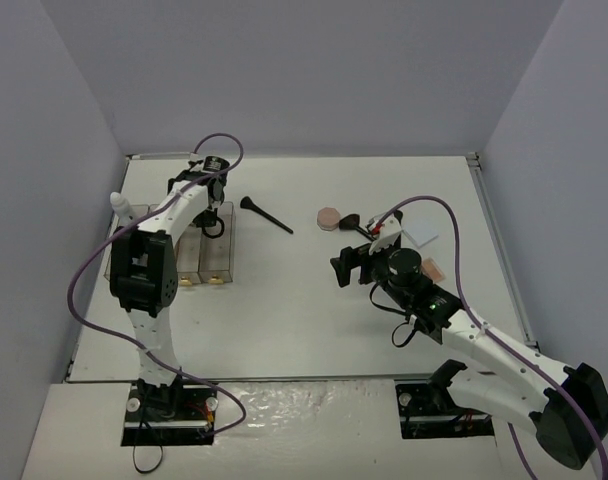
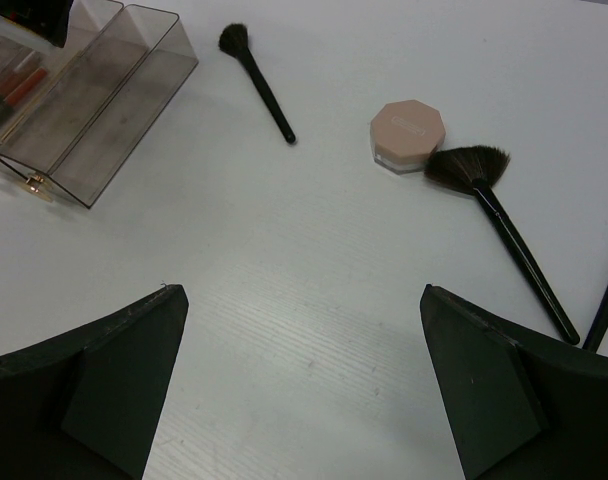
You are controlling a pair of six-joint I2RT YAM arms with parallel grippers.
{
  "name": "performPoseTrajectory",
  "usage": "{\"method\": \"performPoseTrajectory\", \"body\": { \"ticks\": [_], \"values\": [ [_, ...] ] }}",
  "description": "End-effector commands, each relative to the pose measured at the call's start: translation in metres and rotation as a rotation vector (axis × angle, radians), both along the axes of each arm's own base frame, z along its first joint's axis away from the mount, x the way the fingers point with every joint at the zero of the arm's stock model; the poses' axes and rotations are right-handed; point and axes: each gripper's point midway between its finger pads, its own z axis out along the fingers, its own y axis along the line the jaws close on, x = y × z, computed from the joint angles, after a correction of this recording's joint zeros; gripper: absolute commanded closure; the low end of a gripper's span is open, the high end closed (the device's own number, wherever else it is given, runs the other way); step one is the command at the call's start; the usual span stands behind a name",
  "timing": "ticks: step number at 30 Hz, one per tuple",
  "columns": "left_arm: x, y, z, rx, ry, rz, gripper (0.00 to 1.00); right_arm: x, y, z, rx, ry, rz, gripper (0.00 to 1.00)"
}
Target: Organize the makeup
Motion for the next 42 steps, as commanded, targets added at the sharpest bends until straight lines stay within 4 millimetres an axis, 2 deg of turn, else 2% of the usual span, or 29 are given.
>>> {"method": "performPoseTrajectory", "body": {
  "ticks": [1, 7, 10, 13, 18, 25, 28, 29, 33, 36, 38, 40, 42],
  "values": [
    [0.003, 0.016, 0.029, 0.072, -0.027, 0.021, 0.73, 0.008, 0.001, 0.017, 0.043, -0.053, -0.016, 0.0],
    [0.005, 0.011, 0.028, 0.041, -0.044, 0.009, 0.52, 0.01, 0.0, 0.016, 0.035, -0.05, -0.027, 0.0],
    [0.003, 0.004, 0.035, 0.022, -0.059, -0.003, 0.34, 0.012, -0.003, 0.017, 0.032, -0.049, -0.051, 0.0],
    [0.002, -0.009, 0.054, -0.019, -0.114, -0.032, 0.25, 0.016, -0.011, 0.019, 0.022, -0.045, -0.101, 0.0],
    [0.0, -0.024, 0.072, -0.055, -0.164, -0.069, 0.19, 0.019, -0.022, 0.023, 0.015, -0.047, -0.156, 0.0],
    [0.004, -0.013, 0.059, 0.008, -0.112, -0.041, 0.16, 0.018, -0.021, 0.024, 0.002, -0.045, -0.141, 0.0],
    [0.004, -0.018, 0.062, -0.022, -0.134, -0.049, 0.16, 0.018, -0.025, 0.022, -0.012, -0.041, -0.151, 0.0],
    [0.002, -0.023, 0.069, -0.044, -0.157, -0.058, 0.16, 0.019, -0.027, 0.02, -0.019, -0.039, -0.165, 0.0],
    [-0.011, -0.046, 0.112, -0.167, -0.278, -0.108, 0.16, 0.029, -0.054, 0.013, -0.03, -0.019, -0.317, 0.0],
    [-0.033, -0.068, 0.149, -0.332, -0.376, -0.183, 0.15, 0.04, -0.096, 0.004, -0.054, 0.022, -0.504, 0.0],
    [-0.056, -0.083, 0.167, -0.456, -0.446, -0.254, 0.1, 0.048, -0.122, -0.005, -0.041, 0.07, -0.61, 0.0],
    [-0.077, -0.091, 0.176, -0.54, -0.5, -0.299, 0.04, 0.055, -0.145, -0.016, -0.03, 0.117, -0.691, 0.0],
    [-0.095, -0.095, 0.172, -0.591, -0.517, -0.33, 0.03, 0.06, -0.167, -0.023, -0.002, 0.147, -0.766, 0.0]
  ]
}}
